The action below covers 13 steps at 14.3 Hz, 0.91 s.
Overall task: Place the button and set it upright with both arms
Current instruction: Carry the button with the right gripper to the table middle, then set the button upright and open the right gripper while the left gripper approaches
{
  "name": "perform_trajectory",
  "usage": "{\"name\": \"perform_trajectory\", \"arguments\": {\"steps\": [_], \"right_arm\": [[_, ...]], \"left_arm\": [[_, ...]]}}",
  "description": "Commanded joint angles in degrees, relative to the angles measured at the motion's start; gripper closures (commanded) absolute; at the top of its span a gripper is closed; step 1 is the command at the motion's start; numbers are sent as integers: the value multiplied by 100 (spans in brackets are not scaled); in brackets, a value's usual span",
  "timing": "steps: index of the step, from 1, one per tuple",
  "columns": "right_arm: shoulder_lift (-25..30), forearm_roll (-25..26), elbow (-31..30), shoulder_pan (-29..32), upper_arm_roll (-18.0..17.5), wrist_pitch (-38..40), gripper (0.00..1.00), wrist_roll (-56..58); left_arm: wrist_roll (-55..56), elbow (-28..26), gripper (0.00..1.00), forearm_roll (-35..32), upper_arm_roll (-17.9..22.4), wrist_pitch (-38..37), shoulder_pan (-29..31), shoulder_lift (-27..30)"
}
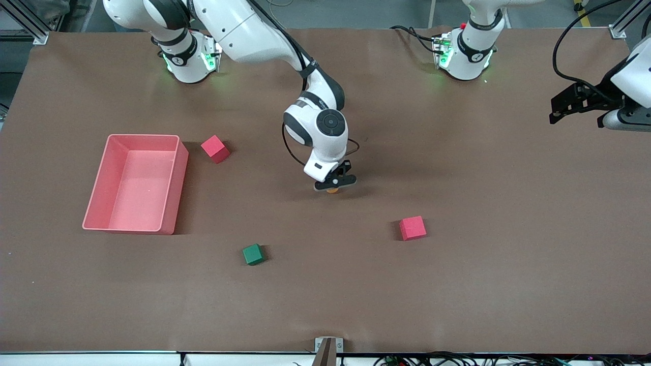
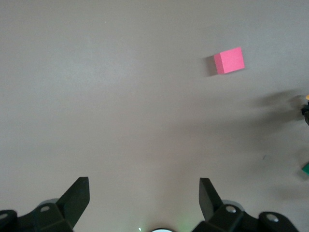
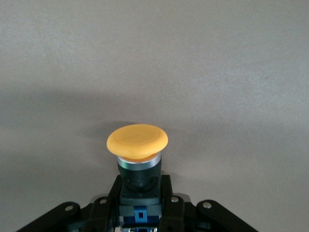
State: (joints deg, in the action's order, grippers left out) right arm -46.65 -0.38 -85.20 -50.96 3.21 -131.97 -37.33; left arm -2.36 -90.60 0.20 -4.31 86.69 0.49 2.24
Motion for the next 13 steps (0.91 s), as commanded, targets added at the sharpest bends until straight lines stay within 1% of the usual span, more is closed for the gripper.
{"name": "perform_trajectory", "arguments": {"steps": [1, 2, 3, 5, 8, 10, 11, 13], "right_arm": [[-107, -32, 100, 25, 22, -83, 63, -108], [-108, -32, 100, 34, 22, -101, 35, -125], [-99, -32, 100, 25, 22, -101, 0, -125], [-64, -32, 100, 43, 39, -92, 0, -143], [59, -67, 100, 95, 57, -57, 0, -204], [217, -85, 100, 95, 57, -5, 0, -336], [392, -85, 83, 95, 57, 39, 0, -336], [822, -76, 91, 156, 83, 686, 0, -345]], "left_arm": [[16, 87, 0, -3, -17, 84, -14, -101], [25, 87, 0, 6, -17, 102, -5, -110], [25, 78, 0, 6, -17, 120, -5, -110], [42, 78, 0, 6, -17, 155, -5, -145], [454, 69, 0, 23, -44, 382, -66, -285], [875, 17, 0, 32, -70, 654, -303, -548], [1138, -18, 0, 24, -79, 839, -435, -697], [1788, -124, 0, 15, -79, 1321, -821, -1023]]}}
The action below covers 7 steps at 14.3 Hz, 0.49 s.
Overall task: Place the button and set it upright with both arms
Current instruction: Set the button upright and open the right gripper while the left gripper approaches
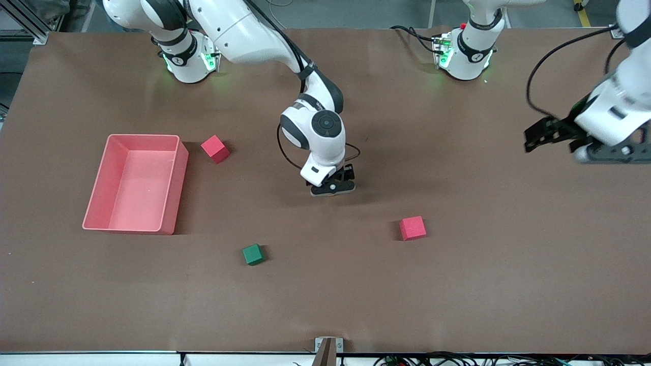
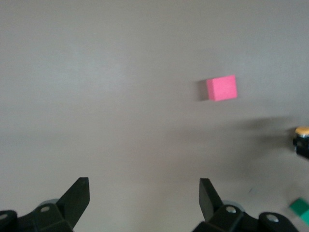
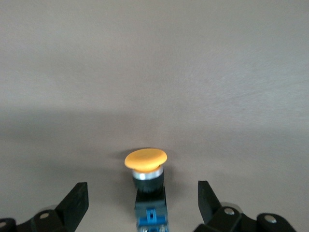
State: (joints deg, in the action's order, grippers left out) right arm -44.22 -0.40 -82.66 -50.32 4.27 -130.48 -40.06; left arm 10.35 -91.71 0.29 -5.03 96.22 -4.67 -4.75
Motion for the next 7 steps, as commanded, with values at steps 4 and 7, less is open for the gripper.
{"name": "perform_trajectory", "arguments": {"steps": [4, 7], "right_arm": [[1739, 13, -154, 672, -23, 2207, 0, 60], [2487, 31, -145, 1242, 29, 3368, 0, 68]], "left_arm": [[995, -163, 0, 14, -41, 933, -675, -737], [1572, -277, 0, 23, -217, 1424, -964, -1036]]}}
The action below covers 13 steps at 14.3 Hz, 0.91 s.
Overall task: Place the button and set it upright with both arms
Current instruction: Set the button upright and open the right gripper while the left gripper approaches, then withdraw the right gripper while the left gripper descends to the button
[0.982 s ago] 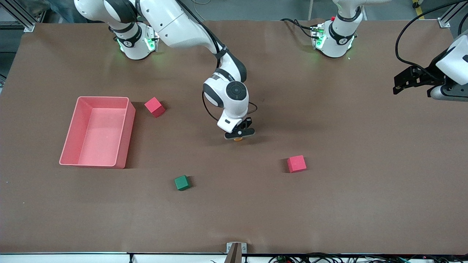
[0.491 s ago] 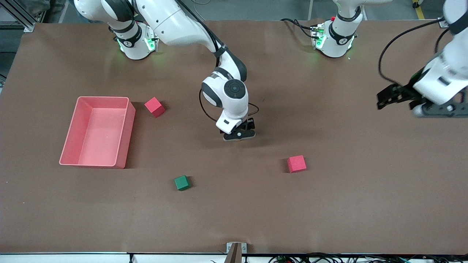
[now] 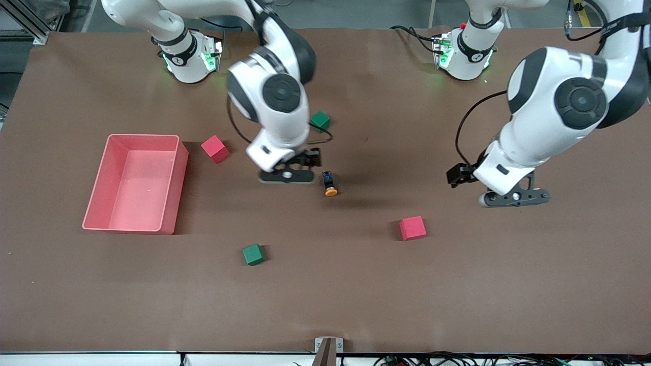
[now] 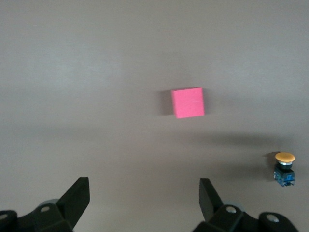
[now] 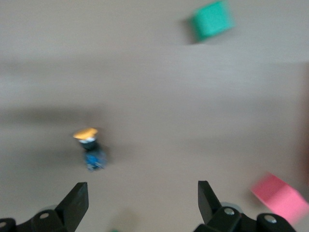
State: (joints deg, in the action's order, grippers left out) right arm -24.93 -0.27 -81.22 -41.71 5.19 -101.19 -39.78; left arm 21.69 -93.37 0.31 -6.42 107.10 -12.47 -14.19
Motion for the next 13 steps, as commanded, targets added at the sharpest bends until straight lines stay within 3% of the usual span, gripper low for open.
{"name": "perform_trajectory", "arguments": {"steps": [1, 6, 10, 13], "right_arm": [[777, 18, -289, 600, -62, 685, 0, 119], [1543, 10, -298, 1927, -62, 1469, 0, 1164], [2061, 10, -359, 2841, -62, 1523, 0, 2165], [2291, 10, -421, 3492, -62, 1514, 0, 3158]], "left_arm": [[781, -225, 0, 22, -87, 573, -377, -162], [2161, -823, 0, 13, -87, 1847, -1265, -557], [3007, -771, 0, -75, -61, 2499, -1986, -1278], [3139, -456, 0, -214, -26, 2553, -2426, -1883]]}}
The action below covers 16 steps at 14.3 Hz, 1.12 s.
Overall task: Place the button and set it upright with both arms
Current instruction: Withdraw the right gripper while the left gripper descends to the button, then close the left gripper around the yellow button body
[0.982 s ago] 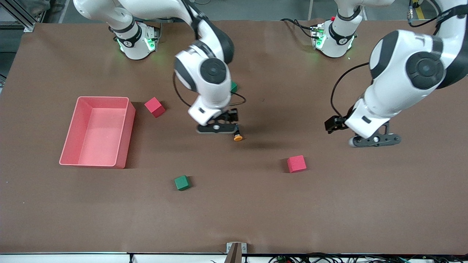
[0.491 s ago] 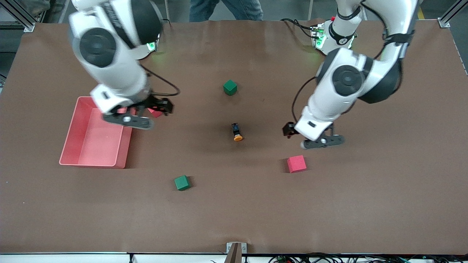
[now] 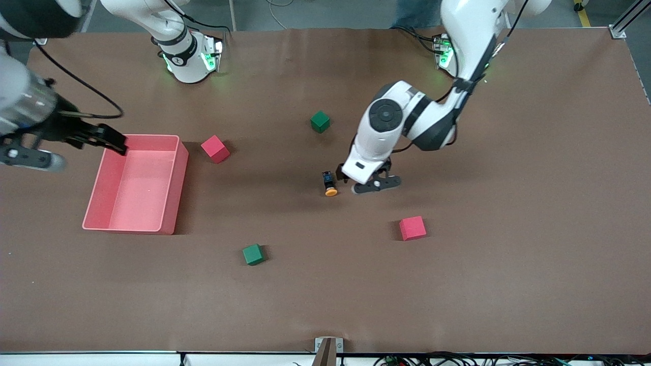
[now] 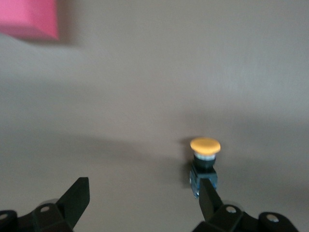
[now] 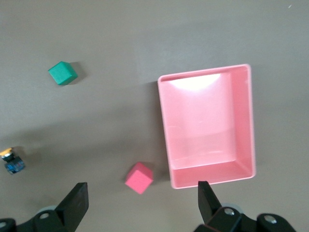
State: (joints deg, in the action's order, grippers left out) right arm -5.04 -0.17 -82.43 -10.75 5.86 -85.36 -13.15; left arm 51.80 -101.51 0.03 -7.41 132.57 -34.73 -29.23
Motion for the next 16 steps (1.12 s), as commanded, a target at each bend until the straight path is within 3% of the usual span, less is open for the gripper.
{"name": "perform_trajectory", "arguments": {"steps": [1, 5, 9, 11, 16], "right_arm": [[346, -1, -300, 546, -129, -68, 0, 663], [653, -1, -624, 925, -129, -156, 0, 1078], [1154, -1, -1169, 987, -129, -428, 0, 1420], [1190, -1, -1170, 987, -129, -403, 0, 1430], [1190, -1, -1196, 969, -147, -332, 0, 1438]], "left_arm": [[329, 490, 0, -301, 73, 6, -297, -556], [1278, 825, 0, -1083, 47, 250, -596, -1102], [1333, 1052, 0, -1119, 47, 428, -606, -1374], [1333, 1290, 2, -1119, 47, 428, -606, -1559], [1333, 1291, 10, -1119, 38, 428, -623, -1639]]}}
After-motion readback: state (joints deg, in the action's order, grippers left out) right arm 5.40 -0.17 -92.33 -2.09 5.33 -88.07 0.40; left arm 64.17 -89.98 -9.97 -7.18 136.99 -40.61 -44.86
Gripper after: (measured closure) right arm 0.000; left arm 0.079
